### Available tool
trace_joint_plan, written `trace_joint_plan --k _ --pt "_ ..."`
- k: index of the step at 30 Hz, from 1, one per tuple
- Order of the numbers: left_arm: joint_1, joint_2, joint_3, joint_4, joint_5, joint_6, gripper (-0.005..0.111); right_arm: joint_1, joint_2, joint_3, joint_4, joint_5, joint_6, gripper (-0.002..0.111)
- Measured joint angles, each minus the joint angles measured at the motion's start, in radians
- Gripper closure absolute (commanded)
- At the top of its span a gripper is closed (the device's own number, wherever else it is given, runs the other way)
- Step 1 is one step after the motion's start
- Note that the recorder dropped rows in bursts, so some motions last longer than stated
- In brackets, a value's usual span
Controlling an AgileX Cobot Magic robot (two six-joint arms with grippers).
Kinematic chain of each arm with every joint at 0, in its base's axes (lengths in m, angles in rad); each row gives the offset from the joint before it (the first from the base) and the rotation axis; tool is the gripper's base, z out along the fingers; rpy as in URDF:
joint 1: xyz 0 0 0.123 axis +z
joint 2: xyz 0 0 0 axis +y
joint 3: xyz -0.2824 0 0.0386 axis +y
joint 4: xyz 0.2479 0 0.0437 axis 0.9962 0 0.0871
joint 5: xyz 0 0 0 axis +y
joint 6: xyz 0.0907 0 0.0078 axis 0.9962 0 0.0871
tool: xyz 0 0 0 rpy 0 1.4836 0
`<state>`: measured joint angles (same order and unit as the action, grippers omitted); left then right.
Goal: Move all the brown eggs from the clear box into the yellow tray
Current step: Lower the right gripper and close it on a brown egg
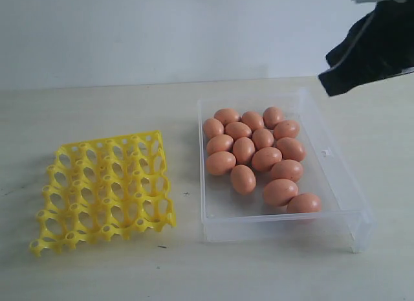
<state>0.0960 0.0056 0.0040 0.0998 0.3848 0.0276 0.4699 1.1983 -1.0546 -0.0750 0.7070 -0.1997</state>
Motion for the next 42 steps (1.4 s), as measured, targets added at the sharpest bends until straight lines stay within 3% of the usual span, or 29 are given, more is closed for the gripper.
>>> trace_joint_plan --k 3,9,11,16,21,33,42 --pt "0.0 0.0 0.0 0.0 0.0 0.0 0.107 0.004 0.146 -0.076 0.029 0.125 -0.189 0.093" --pt "0.0 0.0 0.0 0.0 0.0 0.0 0.107 0.006 0.331 -0.127 0.067 0.194 -0.441 0.047" --pt "0.0 0.0 0.0 0.0 0.0 0.0 0.107 0.006 0.38 -0.136 0.069 0.21 -0.552 0.038" --pt "0.0 0.0 0.0 0.0 0.0 0.0 0.107 0.006 0.451 -0.136 0.075 0.189 -0.777 0.04" --pt "0.0 0.0 0.0 0.0 0.0 0.0 0.107 0.006 0.529 -0.139 0.075 0.106 -0.868 0.04" --pt "0.0 0.0 0.0 0.0 0.0 0.0 0.107 -0.004 0.66 -0.145 0.075 -0.074 -0.915 0.04" --pt "0.0 0.0 0.0 0.0 0.0 0.0 0.107 -0.01 0.739 -0.226 0.075 -0.093 -0.919 0.04"
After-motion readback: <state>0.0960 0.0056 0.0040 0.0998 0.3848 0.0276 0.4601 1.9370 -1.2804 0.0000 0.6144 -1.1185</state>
